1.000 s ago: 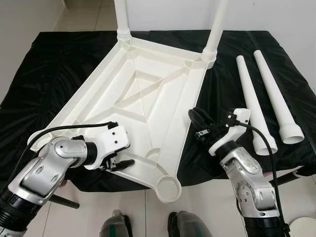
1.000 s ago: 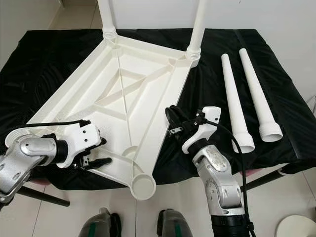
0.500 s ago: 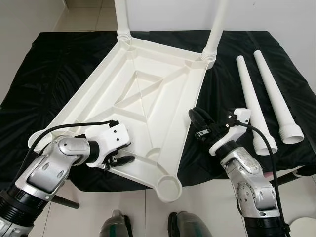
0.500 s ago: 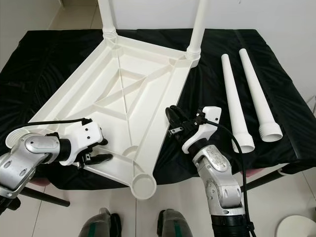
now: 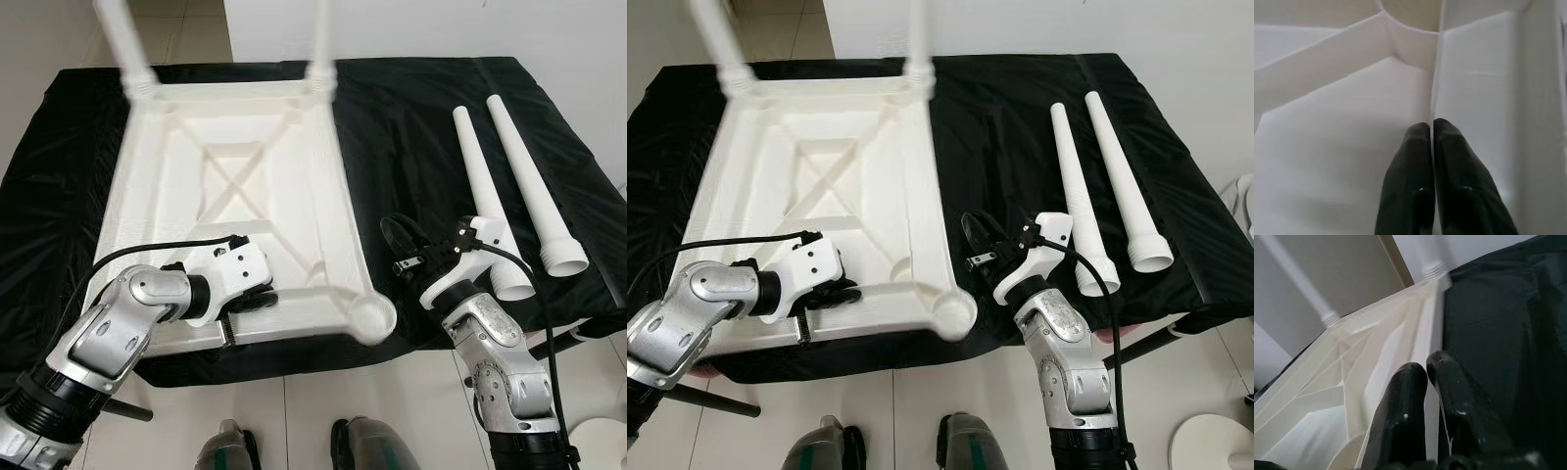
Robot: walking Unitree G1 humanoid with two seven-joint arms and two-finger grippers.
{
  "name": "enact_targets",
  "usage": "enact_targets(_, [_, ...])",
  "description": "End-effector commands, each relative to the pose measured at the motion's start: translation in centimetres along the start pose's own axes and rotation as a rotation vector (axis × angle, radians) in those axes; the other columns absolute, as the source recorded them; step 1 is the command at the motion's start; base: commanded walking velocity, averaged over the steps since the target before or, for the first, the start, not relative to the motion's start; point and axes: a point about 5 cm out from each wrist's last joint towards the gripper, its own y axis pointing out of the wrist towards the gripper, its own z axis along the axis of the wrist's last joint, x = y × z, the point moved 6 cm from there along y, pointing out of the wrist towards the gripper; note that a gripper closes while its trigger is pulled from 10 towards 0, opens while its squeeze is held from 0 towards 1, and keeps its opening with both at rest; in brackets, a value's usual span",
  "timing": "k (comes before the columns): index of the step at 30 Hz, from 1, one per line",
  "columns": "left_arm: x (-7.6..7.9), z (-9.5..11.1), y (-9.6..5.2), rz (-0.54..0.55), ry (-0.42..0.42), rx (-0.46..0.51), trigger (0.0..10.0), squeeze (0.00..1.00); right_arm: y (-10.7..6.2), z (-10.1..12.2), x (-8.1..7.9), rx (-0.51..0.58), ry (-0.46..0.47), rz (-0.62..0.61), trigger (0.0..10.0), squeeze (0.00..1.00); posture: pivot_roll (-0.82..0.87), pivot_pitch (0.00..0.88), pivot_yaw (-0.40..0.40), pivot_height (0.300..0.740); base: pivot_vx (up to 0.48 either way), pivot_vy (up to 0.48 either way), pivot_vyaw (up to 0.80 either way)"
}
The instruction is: Building children table
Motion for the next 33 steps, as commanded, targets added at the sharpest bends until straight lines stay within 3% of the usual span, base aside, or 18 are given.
enact_targets(1, [-2.2,-0.6,-0.5,0.145,-0.022,-0.022,0.0,0.00,-0.1,0.2,-0.1,0.005,-0.005,-0.003,10.0,0.00,-0.17,0.078,0.030,0.740,0.000,0.000,0.00])
enact_targets(6, [-3.0,0.0,0.2,0.201,-0.038,-0.001,0.0,0.00,-0.1,0.2,-0.2,0.009,-0.002,-0.006,10.0,0.00,-0.17,0.078,0.032,0.740,0.000,0.000,0.00])
enact_targets(7, [-3.1,0.4,0.6,0.216,-0.045,0.010,2.7,0.00,0.0,0.2,-0.2,0.010,0.000,-0.007,10.0,0.00,-0.17,0.081,0.033,0.740,0.000,0.000,0.00])
enact_targets(8, [-3.1,0.4,0.6,0.216,-0.045,0.010,2.7,0.00,0.0,0.2,-0.2,0.010,0.000,-0.007,10.0,0.00,-0.17,0.081,0.033,0.740,0.000,0.000,0.00])
enact_targets(9, [-3.2,0.6,0.8,0.228,-0.050,0.018,10.0,0.00,0.0,0.2,-0.2,0.011,0.001,-0.008,10.0,0.00,-0.17,0.081,0.033,0.740,0.000,0.000,0.00])
enact_targets(15, [-2.4,2.2,2.6,0.227,-0.044,0.067,10.0,0.00,-0.1,0.2,-0.2,0.013,0.005,-0.014,10.0,0.00,-0.17,0.083,0.038,0.740,0.000,0.000,0.00])
enact_targets(18, [-2.3,2.6,2.8,0.228,-0.041,0.078,10.0,0.00,-0.1,0.2,-0.2,0.014,0.004,-0.016,10.0,0.00,-0.17,0.084,0.038,0.740,0.000,0.000,0.00])
enact_targets(19, [-2.3,3.0,3.0,0.227,-0.054,0.099,10.0,0.11,-0.1,0.2,-0.2,0.014,0.005,-0.018,10.0,0.00,-0.17,0.083,0.038,0.740,0.000,0.000,0.00])
enact_targets(20, [-2.2,3.5,3.1,0.221,-0.078,0.123,10.0,1.00,-0.1,0.2,-0.3,0.016,0.006,-0.019,10.0,0.00,-0.18,0.084,0.040,0.740,0.000,0.000,0.00])
enact_targets(25, [-2.8,4.3,3.2,0.264,-0.073,0.150,10.0,0.99,-0.1,0.3,-0.3,0.021,0.011,-0.025,10.0,0.00,-0.17,0.085,0.042,0.740,0.000,0.000,0.00])
enact_targets(26, [-3.2,4.7,3.0,0.289,-0.060,0.162,10.0,0.00,-0.1,0.3,-0.3,0.022,0.012,-0.027,10.0,0.00,-0.17,0.085,0.042,0.740,0.000,0.000,0.00])
enact_targets(30, [-3.7,5.4,2.6,0.311,-0.040,0.191,10.0,0.00,-0.1,0.3,-0.3,0.023,0.013,-0.028,10.0,0.00,-0.17,0.085,0.042,0.740,0.000,0.000,0.00])
enact_targets(33, [-3.1,6.4,2.0,0.287,0.004,0.241,10.0,0.00,0.0,0.3,-0.3,0.026,0.014,-0.030,10.0,0.00,-0.17,0.082,0.045,0.740,0.000,0.000,0.00])
